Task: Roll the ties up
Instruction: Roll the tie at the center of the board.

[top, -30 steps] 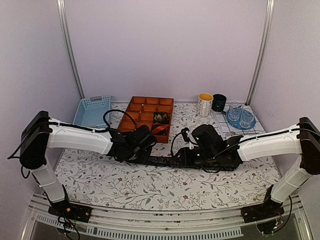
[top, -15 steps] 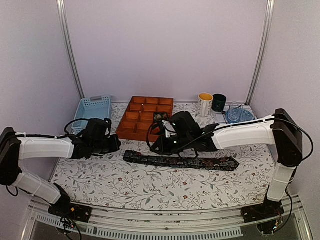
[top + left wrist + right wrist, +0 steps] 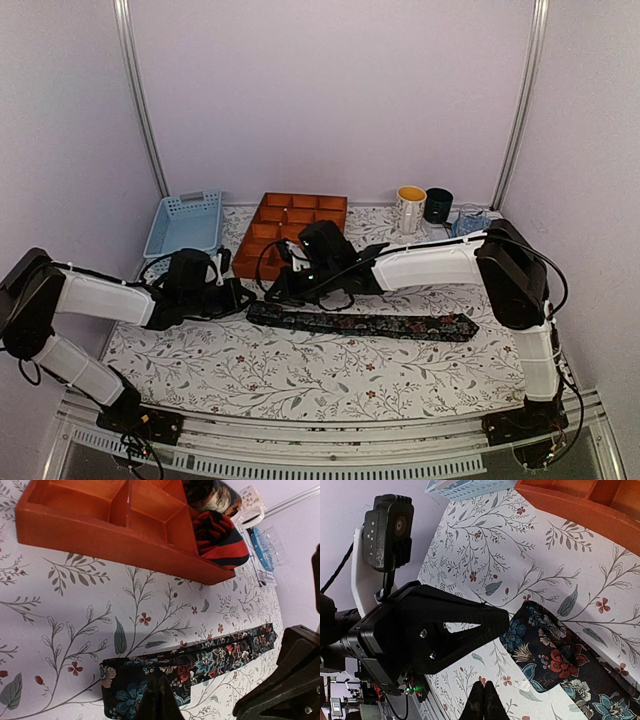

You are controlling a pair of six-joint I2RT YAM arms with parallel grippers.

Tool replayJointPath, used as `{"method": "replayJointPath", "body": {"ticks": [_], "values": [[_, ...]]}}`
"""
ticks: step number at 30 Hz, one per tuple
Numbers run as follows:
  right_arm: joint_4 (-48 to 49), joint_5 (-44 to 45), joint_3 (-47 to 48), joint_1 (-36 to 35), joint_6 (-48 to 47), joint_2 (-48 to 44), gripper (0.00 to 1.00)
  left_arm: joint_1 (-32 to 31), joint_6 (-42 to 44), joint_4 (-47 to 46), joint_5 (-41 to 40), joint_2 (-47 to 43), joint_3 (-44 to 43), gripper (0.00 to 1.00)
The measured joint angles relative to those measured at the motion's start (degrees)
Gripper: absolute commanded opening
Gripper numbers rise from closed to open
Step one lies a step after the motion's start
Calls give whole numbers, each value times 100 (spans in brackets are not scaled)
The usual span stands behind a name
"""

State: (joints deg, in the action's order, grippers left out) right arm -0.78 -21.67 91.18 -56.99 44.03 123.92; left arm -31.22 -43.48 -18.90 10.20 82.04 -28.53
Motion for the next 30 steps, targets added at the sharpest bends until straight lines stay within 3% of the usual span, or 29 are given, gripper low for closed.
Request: {"method": "replayJointPath", "body": {"ticks": [16, 30], "values": [[-225, -236, 328, 72, 168, 839, 0, 76, -101, -769, 568, 772, 81, 0], [-216, -247, 227, 144, 269, 894, 0, 87, -160, -1344, 599, 1333, 214, 0]]}}
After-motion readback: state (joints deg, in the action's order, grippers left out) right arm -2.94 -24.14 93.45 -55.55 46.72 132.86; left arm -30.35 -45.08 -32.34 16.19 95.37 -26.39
